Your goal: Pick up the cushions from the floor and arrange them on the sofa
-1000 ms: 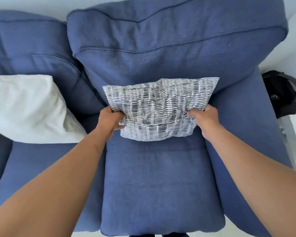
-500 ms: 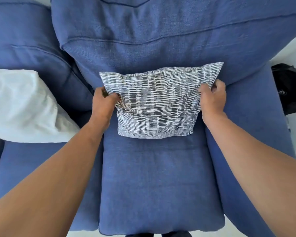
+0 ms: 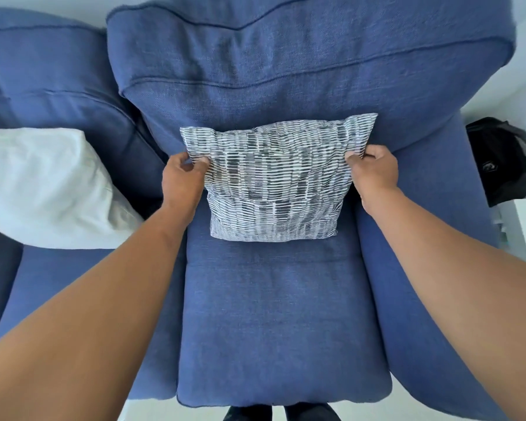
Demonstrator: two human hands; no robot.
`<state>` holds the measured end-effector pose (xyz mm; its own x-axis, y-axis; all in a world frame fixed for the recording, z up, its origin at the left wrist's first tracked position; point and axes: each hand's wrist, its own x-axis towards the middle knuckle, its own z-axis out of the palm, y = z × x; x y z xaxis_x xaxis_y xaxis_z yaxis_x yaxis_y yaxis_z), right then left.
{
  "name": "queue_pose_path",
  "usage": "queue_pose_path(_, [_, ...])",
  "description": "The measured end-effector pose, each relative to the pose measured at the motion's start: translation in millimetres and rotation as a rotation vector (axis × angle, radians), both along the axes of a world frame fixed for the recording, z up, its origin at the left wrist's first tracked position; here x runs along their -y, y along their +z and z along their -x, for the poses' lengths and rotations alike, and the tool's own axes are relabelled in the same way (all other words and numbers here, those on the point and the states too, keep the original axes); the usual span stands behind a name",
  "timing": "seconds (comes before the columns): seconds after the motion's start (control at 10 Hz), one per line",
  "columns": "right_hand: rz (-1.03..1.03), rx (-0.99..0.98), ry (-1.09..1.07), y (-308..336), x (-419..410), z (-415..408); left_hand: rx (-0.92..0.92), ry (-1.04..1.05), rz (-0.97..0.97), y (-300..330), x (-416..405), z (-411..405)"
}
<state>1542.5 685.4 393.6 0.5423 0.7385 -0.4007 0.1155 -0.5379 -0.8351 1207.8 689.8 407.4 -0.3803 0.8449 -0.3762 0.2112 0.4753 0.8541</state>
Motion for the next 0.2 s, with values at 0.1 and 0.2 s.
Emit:
queue_pose_path(0.1, [0.021, 0.039, 0.040, 13.4, 21.9, -0.5, -0.038, -0.004, 0.021, 5.5, 20.5, 2.5])
queue_pose_path(0.2, [0.067, 0.084, 0.105, 29.7, 63.2, 2.8, -0.175, -0.068, 0.099, 17.1, 64.2, 0.0])
